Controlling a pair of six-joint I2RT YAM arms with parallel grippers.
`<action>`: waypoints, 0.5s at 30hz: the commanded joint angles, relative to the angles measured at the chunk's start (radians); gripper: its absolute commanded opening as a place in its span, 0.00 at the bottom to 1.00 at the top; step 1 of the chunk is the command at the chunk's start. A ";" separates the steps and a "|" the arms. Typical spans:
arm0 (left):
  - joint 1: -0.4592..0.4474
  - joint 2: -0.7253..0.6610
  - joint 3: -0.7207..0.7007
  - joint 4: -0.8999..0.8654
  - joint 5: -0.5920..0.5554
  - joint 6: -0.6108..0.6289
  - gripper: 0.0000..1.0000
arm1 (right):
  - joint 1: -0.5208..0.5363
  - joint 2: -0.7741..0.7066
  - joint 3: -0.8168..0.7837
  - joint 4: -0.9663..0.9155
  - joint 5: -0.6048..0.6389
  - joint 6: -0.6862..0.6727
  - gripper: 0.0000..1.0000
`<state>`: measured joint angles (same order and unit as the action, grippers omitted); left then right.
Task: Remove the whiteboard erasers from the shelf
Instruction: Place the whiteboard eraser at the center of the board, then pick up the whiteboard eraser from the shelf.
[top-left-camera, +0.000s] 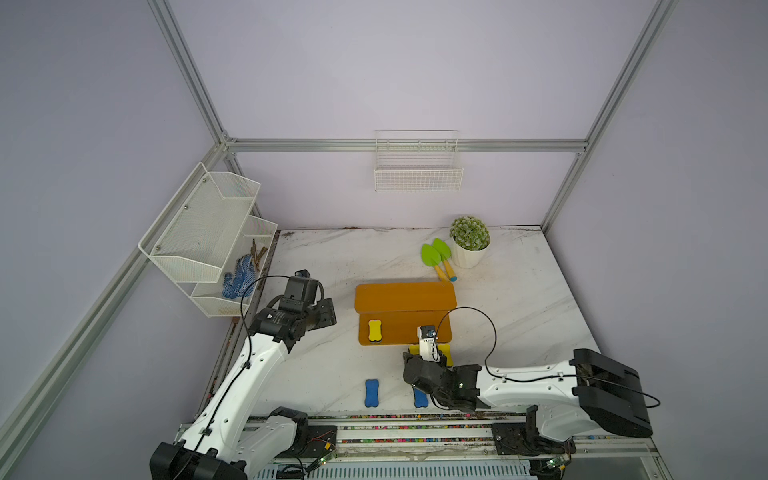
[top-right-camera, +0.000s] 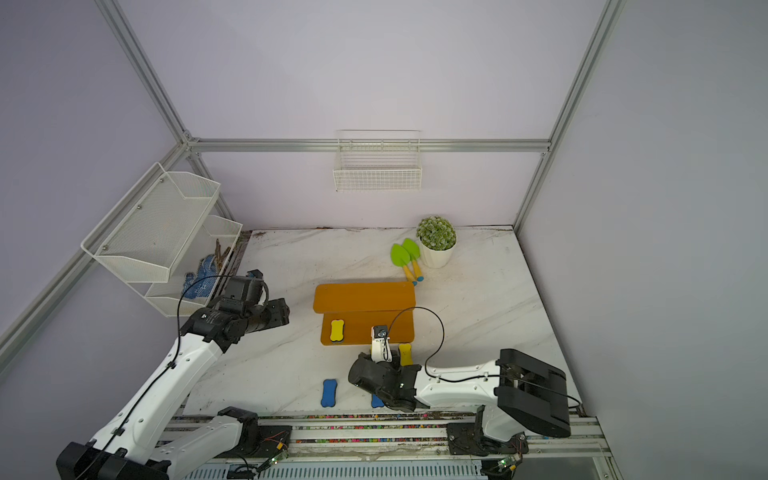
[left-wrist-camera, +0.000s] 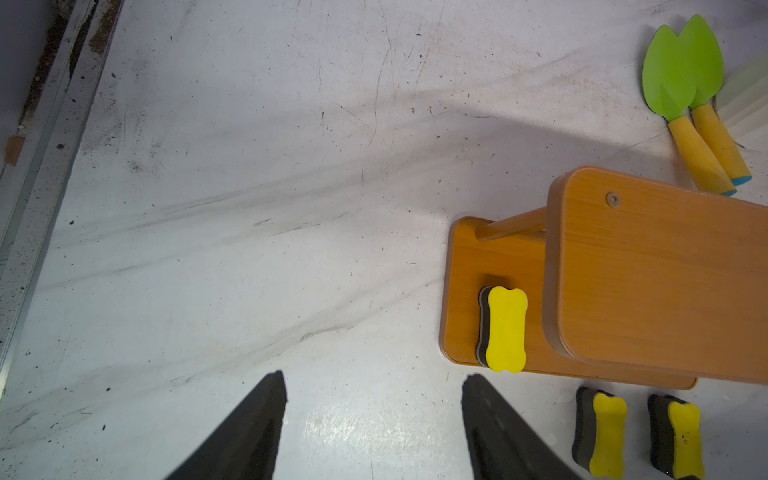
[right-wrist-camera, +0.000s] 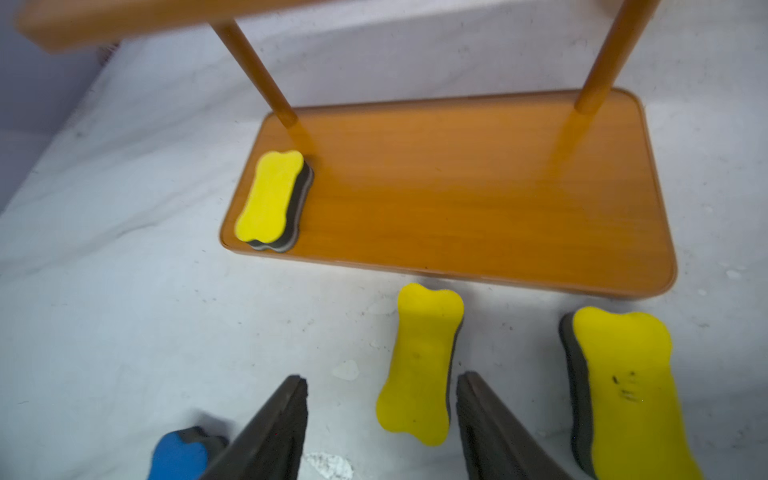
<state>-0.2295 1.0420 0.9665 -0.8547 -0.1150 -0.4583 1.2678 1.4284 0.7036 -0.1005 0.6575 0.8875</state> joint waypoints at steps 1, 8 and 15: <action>-0.039 -0.017 -0.003 0.003 0.012 0.017 0.70 | 0.001 -0.094 -0.022 0.044 0.070 -0.107 0.63; -0.257 -0.024 -0.036 -0.001 -0.107 -0.102 0.67 | -0.106 -0.359 -0.236 0.226 0.108 -0.232 0.63; -0.538 0.014 -0.113 0.047 -0.291 -0.310 0.66 | -0.262 -0.588 -0.414 0.381 0.019 -0.332 0.63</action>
<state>-0.7120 1.0508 0.8780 -0.8452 -0.2928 -0.6548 1.0428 0.8810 0.3176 0.1818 0.7151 0.6262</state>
